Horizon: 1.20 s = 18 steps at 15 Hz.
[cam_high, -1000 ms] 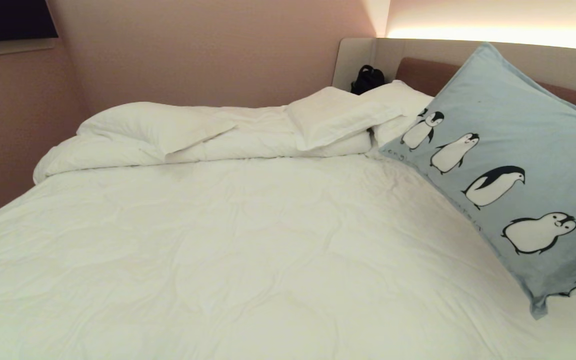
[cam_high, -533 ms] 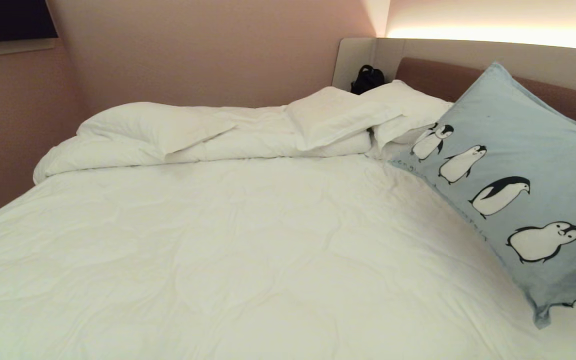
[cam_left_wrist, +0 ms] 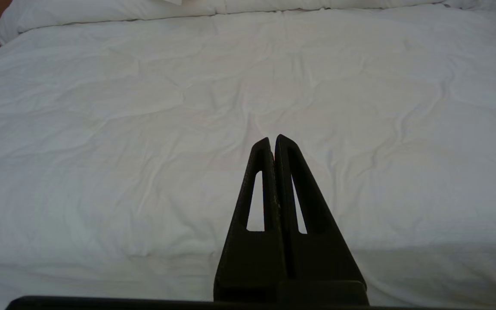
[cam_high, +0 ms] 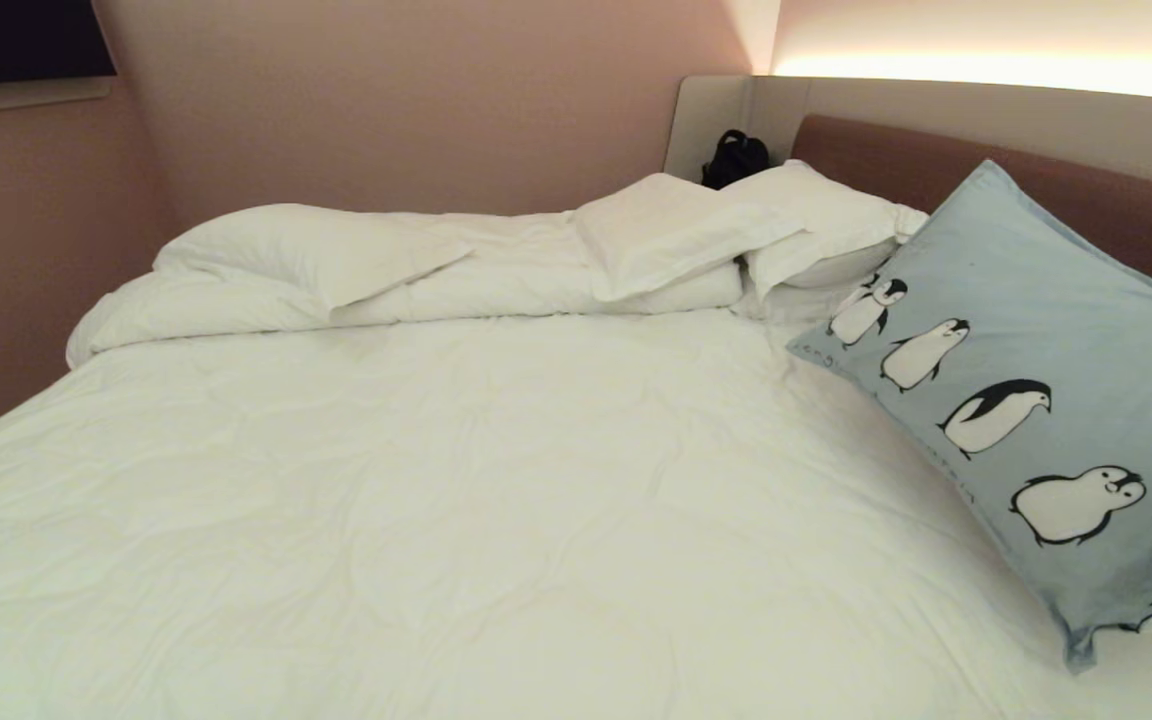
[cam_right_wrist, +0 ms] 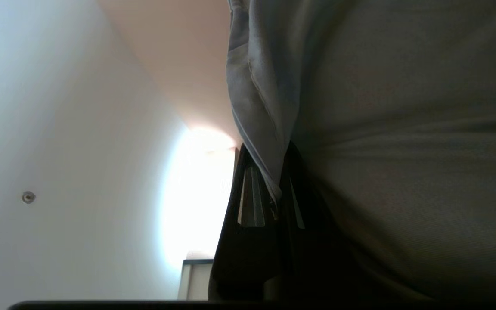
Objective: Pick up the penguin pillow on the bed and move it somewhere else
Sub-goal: Place the pillow at the bedside
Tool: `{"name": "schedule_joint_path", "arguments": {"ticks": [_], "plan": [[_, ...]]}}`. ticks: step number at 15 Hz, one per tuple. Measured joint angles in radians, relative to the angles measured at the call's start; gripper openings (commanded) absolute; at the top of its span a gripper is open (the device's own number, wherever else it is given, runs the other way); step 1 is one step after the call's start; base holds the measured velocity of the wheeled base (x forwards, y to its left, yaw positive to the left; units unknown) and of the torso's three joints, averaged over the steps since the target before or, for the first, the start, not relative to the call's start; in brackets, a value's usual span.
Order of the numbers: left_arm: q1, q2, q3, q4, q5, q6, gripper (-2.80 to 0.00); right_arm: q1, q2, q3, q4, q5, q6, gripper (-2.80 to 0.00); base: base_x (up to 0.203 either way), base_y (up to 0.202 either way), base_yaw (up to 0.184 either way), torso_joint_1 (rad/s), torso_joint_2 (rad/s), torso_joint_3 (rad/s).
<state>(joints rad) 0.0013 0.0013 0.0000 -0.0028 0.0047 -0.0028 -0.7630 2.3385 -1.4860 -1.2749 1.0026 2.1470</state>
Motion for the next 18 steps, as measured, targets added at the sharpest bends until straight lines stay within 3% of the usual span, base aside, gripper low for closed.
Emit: {"name": "schedule_joint_path", "arguments": {"ticks": [9,18], "plan": [[0.0,0.0,0.0,0.0,0.0,0.0,-2.8,-0.003,0.074,0.006,-0.135,0.001,0.142,-2.8,0.0,0.0,0.0,0.0,0.0,0.0],[0.0,0.0,0.0,0.0,0.0,0.0,-2.8,-0.035,0.103,0.011,-0.136,0.004,0.187,-2.8,0.0,0.0,0.0,0.0,0.0,0.0]]}}
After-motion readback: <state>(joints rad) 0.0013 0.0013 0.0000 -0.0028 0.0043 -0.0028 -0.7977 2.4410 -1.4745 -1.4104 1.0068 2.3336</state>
